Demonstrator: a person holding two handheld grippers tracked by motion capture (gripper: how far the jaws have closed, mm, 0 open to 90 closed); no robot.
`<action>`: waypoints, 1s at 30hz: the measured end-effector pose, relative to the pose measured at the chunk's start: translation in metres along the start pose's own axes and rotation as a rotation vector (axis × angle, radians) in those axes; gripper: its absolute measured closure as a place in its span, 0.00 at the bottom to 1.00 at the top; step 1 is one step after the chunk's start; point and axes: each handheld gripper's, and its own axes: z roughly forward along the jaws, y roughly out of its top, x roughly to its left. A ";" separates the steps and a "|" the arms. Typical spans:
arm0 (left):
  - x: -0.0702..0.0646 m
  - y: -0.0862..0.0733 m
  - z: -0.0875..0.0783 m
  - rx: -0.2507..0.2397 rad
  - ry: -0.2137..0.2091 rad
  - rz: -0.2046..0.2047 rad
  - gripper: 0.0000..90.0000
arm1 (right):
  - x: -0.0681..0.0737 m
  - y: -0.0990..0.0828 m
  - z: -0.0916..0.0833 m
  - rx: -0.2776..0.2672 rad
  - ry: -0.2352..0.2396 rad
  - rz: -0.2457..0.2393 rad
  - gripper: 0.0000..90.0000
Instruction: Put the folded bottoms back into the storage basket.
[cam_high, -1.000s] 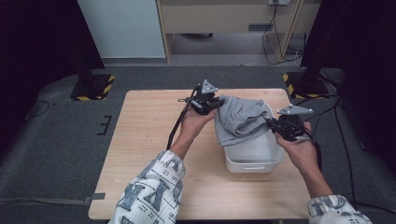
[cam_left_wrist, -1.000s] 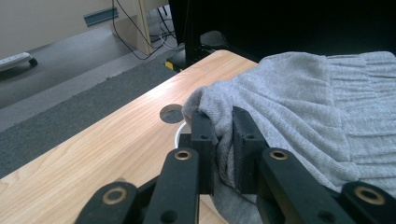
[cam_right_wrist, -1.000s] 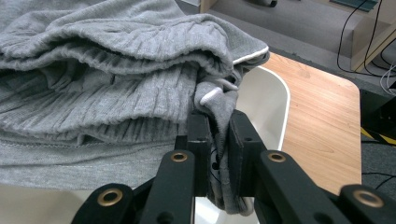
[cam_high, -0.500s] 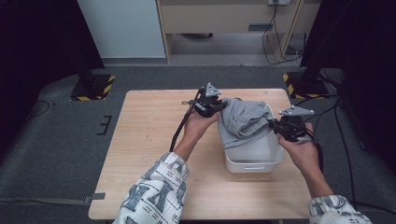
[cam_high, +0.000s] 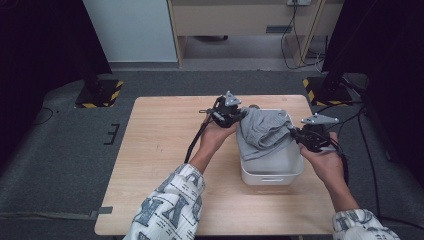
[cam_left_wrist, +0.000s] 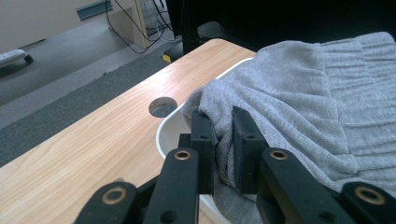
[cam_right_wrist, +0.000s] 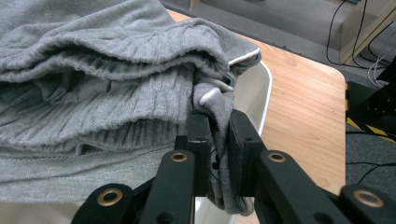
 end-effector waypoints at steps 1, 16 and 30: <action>0.000 0.000 0.001 0.001 -0.001 0.000 0.90 | 0.000 0.000 0.000 0.000 0.000 0.000 0.90; -0.007 -0.011 0.016 0.022 -0.009 -0.003 0.90 | -0.003 -0.009 0.004 0.018 -0.009 -0.004 0.90; -0.011 -0.014 0.021 0.036 -0.012 0.004 0.90 | -0.005 -0.010 0.003 0.016 -0.015 -0.001 0.90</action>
